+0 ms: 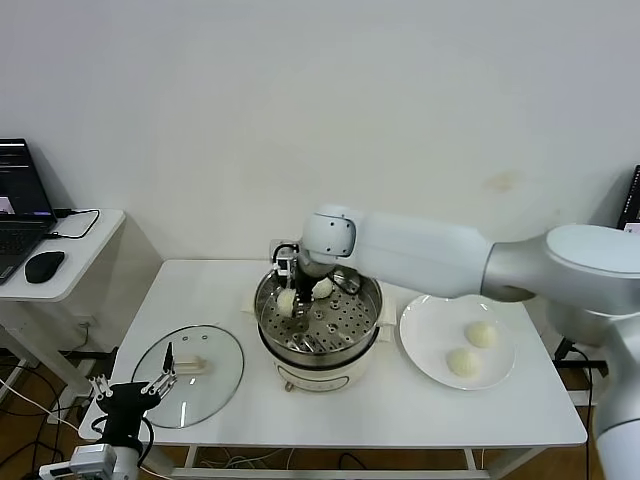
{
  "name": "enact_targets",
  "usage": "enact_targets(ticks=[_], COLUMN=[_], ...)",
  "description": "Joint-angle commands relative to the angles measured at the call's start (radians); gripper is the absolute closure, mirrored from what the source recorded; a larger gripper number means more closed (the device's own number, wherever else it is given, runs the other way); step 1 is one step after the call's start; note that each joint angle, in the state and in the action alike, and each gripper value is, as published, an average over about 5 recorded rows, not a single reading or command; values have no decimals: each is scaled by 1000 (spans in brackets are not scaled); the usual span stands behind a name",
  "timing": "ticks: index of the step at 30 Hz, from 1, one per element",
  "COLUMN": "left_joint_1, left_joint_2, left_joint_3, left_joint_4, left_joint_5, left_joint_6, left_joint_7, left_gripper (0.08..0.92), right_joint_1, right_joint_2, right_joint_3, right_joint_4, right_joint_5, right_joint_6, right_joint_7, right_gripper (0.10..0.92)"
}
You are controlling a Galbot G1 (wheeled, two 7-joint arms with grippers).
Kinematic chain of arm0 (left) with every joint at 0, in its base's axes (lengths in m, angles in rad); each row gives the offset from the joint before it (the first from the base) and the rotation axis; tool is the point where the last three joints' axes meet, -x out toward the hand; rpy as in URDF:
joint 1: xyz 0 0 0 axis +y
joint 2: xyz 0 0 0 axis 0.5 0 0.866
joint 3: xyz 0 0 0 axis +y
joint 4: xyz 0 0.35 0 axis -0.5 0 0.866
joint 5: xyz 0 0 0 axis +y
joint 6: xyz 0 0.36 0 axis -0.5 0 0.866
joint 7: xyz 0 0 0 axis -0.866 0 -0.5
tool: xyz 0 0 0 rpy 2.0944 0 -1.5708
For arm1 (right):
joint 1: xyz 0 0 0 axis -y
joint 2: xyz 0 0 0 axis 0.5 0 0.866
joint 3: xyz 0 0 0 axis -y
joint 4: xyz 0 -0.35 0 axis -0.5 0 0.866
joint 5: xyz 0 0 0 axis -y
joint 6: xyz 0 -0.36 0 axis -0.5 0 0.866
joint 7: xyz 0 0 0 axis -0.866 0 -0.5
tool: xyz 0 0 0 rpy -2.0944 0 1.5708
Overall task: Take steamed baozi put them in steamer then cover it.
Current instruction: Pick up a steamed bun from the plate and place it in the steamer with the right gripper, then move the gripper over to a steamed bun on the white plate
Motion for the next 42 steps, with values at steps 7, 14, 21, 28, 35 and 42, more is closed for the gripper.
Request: enact_targets(ticks=[7,14,21,28,35,42], left_joint_1=[-1,7,13,13,5,0], left_joint_2=[-1,0,6,8,20,21], left_joint_3=[0,-5,0,15,33,39], left_joint_4=[-3,-11,-25,-20,-17,-6], left_joint_5=[0,0,1,4,7,10], left_joint_6=[0,0,1,-1,1,4], left_joint_7=[0,0,1,2,2,3], left_gripper=[177,177,177,177,177,177], right_joint_1=[-7,174,287,244,88,-237], right_joint_2=[7,-184,-492,-841,-988,-1024], right_joint_3=[27,19,-28,-38,5,250], right_joint_4=[-13,125,317,454,479,444], right_joint_5=[1,-39,-207,-382,-509,-616], right_joint_6=[-3,52,200,338,401,395], right_joint_7=[5,-165,-329,-402,-403,-367], right_gripper=[332,207,203,203,203,203])
